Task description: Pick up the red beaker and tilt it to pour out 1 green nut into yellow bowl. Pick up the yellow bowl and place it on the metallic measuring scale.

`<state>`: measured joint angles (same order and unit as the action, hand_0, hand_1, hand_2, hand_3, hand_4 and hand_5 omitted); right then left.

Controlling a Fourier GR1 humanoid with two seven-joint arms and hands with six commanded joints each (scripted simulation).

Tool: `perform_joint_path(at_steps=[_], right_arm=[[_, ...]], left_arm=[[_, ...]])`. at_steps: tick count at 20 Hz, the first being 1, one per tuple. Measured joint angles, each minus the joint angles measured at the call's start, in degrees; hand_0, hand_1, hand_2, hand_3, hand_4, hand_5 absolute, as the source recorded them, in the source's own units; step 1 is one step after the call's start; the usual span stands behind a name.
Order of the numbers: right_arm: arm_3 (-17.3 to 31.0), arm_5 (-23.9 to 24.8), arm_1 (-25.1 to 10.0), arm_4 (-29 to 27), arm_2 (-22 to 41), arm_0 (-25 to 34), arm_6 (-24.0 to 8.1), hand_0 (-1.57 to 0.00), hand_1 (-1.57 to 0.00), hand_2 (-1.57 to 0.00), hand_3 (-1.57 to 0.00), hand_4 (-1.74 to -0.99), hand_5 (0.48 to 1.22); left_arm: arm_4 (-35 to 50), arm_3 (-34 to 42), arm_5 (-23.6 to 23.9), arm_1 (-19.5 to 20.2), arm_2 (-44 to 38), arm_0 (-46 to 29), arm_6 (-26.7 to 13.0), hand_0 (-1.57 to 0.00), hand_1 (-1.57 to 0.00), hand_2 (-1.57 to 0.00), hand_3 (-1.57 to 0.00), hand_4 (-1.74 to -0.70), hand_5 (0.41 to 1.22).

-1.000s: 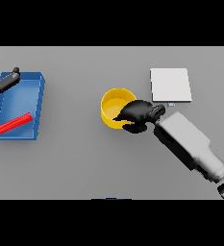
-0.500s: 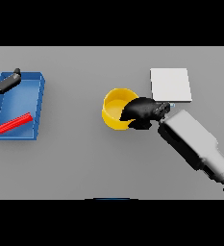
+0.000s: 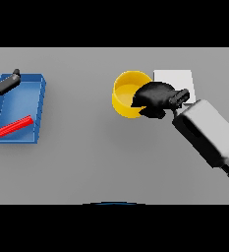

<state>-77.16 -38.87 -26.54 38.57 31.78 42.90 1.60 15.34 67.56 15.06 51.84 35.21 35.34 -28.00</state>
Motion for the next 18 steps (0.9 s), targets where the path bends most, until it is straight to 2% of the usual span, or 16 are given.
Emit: perform_joint_path(at_steps=[3,4,5,6,7,8,10,14,18], right_arm=[[-4.0,-1.5,-1.6,-1.1,-0.6,-1.3,-0.6,-1.57,-1.57,-1.56,-1.24,-1.719,1.220],[-3.9,-1.0,-1.7,-0.9,-0.9,-0.4,-0.8,-1.57,-1.57,-1.57,-1.26,-1.719,1.220],[-3.6,-0.5,-3.1,-0.8,-1.5,0.1,0.5,-1.57,-1.57,-1.57,-1.32,-1.720,1.220],[-2.8,0.4,-3.1,-0.3,-1.7,0.7,-0.4,-1.57,-1.57,-1.57,-1.33,-1.720,1.221],[-1.1,1.5,-4.0,0.2,-2.2,1.2,0.5,-1.57,-1.57,-1.57,-1.30,-1.720,1.221],[-0.6,2.3,-3.9,0.8,-2.6,1.8,-1.2,-1.57,-1.57,-1.57,-1.27,-1.719,1.221],[2.9,4.1,-5.9,1.1,-3.7,2.6,1.4,-1.57,-1.57,-1.57,-1.24,-1.720,1.221],[11.2,6.9,-6.5,0.6,-6.1,4.7,1.4,-1.57,-1.57,-1.57,-1.20,-1.720,1.221],[17.3,11.0,-6.9,1.0,-6.3,4.5,3.5,-1.57,-1.57,-1.57,-1.17,-1.720,1.221]], left_arm=[[-0.9,0.1,0.3,-0.1,0.3,0.7,0.3,0.00,0.00,0.00,0.00,-0.80,0.723],[-0.9,0.2,0.2,0.0,0.4,0.9,0.1,0.00,0.00,0.00,0.00,-0.80,0.730],[-0.7,0.8,0.2,0.5,0.3,0.0,0.5,0.00,0.00,0.00,0.00,-0.81,0.735],[-0.5,1.6,0.6,0.7,0.2,-0.2,-0.2,0.00,0.00,0.00,0.00,-0.81,0.741],[-0.3,2.0,0.7,0.9,0.0,-0.4,0.5,0.00,0.00,0.00,0.00,-0.81,0.742],[-0.5,1.9,0.7,0.9,0.2,-0.1,-0.7,0.00,0.00,0.00,0.00,-0.80,0.737],[-0.9,2.1,0.9,1.0,0.5,-0.1,-1.6,0.00,0.00,0.00,0.00,-0.80,0.735],[-0.5,4.2,1.1,2.0,0.4,-0.6,-3.2,0.00,0.00,0.00,0.00,-0.82,0.759],[-0.6,4.4,1.2,2.2,0.5,-0.1,-5.1,0.00,0.00,0.00,0.00,-0.83,0.774]])
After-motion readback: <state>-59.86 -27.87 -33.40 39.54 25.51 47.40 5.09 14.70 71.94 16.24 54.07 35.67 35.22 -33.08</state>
